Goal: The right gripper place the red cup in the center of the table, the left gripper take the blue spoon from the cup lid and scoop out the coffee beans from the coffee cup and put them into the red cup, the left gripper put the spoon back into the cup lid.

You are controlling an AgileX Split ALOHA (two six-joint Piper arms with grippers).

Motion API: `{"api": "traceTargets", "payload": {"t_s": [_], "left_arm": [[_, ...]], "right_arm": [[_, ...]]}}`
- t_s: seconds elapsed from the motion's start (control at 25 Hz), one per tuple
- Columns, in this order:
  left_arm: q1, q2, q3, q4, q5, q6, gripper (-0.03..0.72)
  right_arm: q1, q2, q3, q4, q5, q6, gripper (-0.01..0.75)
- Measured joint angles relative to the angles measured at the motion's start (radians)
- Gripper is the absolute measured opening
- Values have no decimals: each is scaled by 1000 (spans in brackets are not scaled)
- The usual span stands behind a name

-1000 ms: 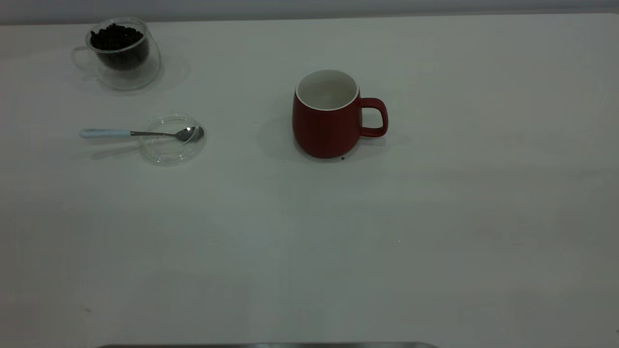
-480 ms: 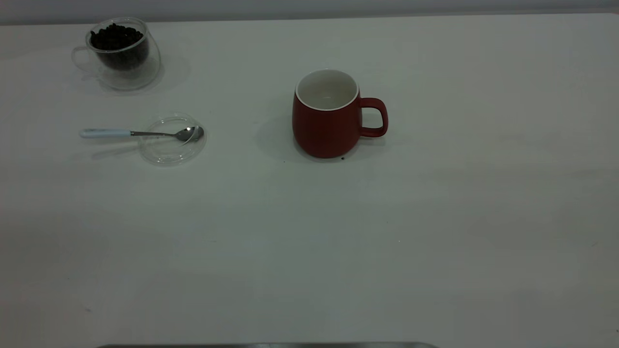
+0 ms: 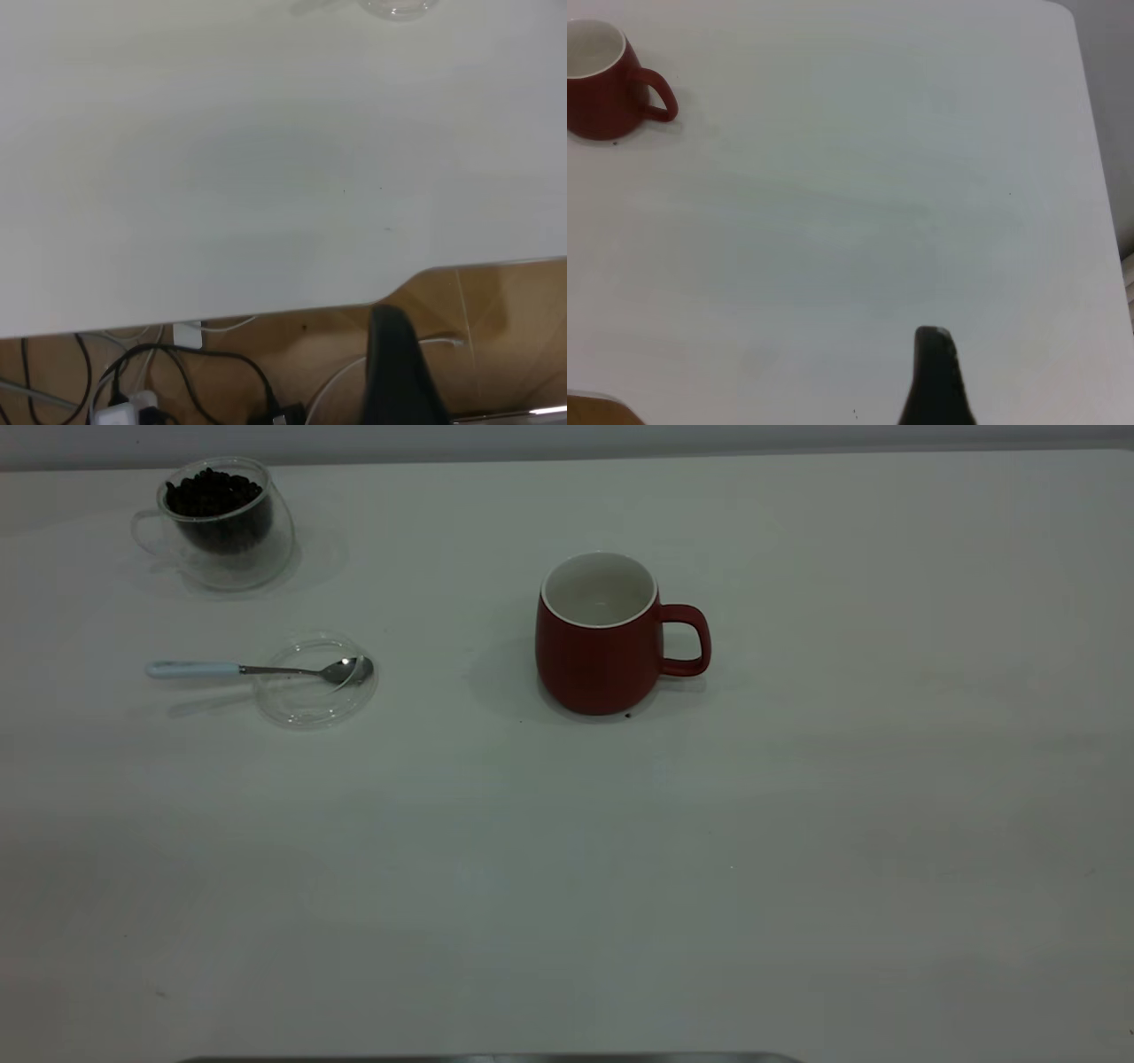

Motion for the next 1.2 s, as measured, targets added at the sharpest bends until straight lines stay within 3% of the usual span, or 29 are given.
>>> {"api": "traceTargets", "payload": {"t_s": [0.36,1.2], "left_arm": [[56,-120,0,16,0,0,518],[57,-209,0,16,1,8,518]], "right_arm": [[0,0,0,0,0,0,588],[0,0,0,0,0,0,588]]}}
